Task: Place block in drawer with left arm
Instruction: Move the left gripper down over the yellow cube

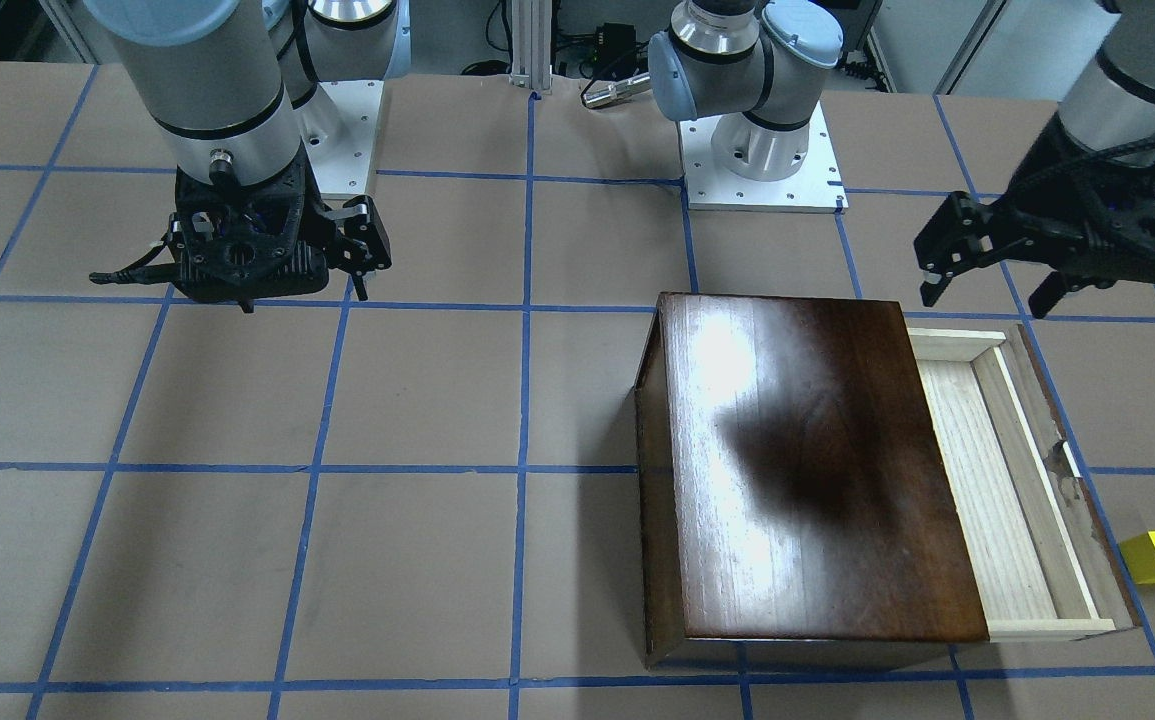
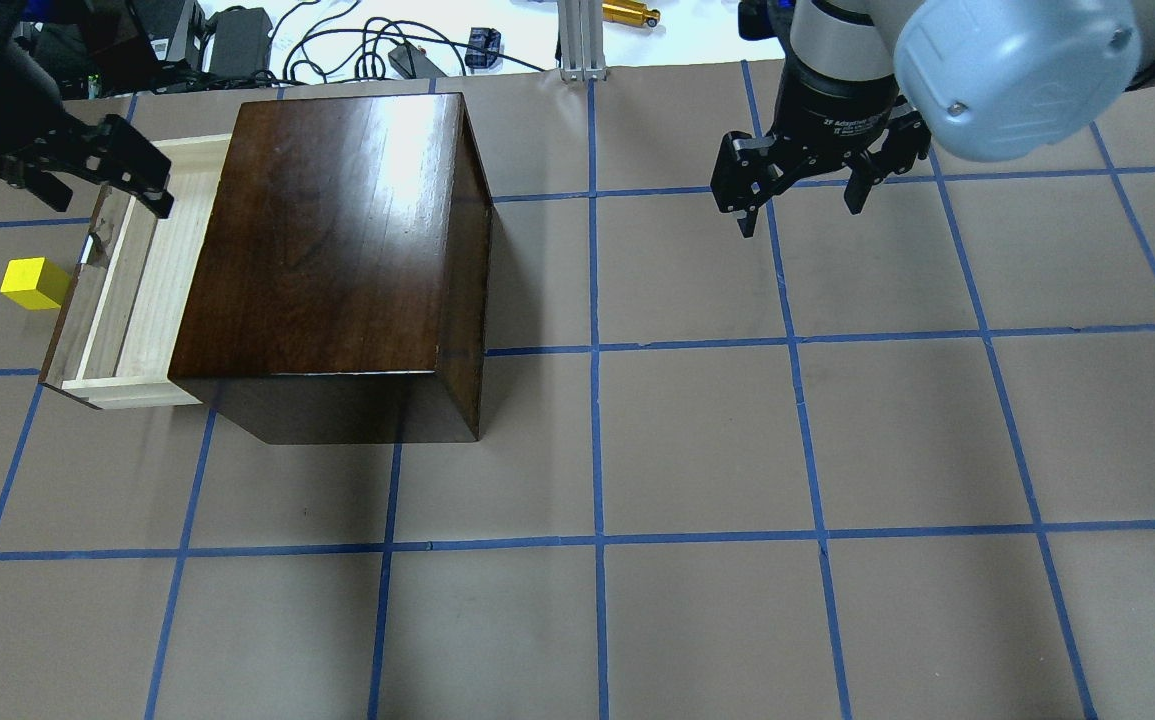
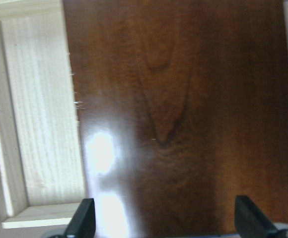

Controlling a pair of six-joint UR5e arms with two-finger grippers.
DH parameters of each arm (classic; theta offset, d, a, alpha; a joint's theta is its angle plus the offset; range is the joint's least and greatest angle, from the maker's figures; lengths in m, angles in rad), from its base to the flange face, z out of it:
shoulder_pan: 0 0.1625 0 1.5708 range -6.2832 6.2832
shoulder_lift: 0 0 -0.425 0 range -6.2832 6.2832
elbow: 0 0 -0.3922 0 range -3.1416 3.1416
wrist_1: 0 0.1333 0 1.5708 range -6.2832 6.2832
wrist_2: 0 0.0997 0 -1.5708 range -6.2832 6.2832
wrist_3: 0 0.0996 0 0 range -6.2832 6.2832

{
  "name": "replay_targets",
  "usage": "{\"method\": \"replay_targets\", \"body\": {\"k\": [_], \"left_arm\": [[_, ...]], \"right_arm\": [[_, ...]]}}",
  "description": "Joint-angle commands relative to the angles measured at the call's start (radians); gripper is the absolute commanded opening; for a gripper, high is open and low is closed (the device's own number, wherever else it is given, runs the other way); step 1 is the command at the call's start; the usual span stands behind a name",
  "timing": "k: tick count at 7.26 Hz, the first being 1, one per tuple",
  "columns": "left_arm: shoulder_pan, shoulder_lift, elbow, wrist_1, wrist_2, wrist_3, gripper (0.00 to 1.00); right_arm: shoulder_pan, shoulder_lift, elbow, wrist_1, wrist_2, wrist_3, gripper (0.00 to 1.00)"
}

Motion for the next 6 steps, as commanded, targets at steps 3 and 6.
{"method": "replay_targets", "body": {"k": [3,6], "left_arm": [[0.243,-0.160,0.095,-0.001,0.001,0.371,1.00],[0.294,-0.321,0.155,0.152,0.004,0.798,1.00]], "right_arm": [[0.000,0.000,0.000,0.000,0.000,-0.001,1.00],[0.000,0.000,0.000,0.000,0.000,0.001,1.00]]}}
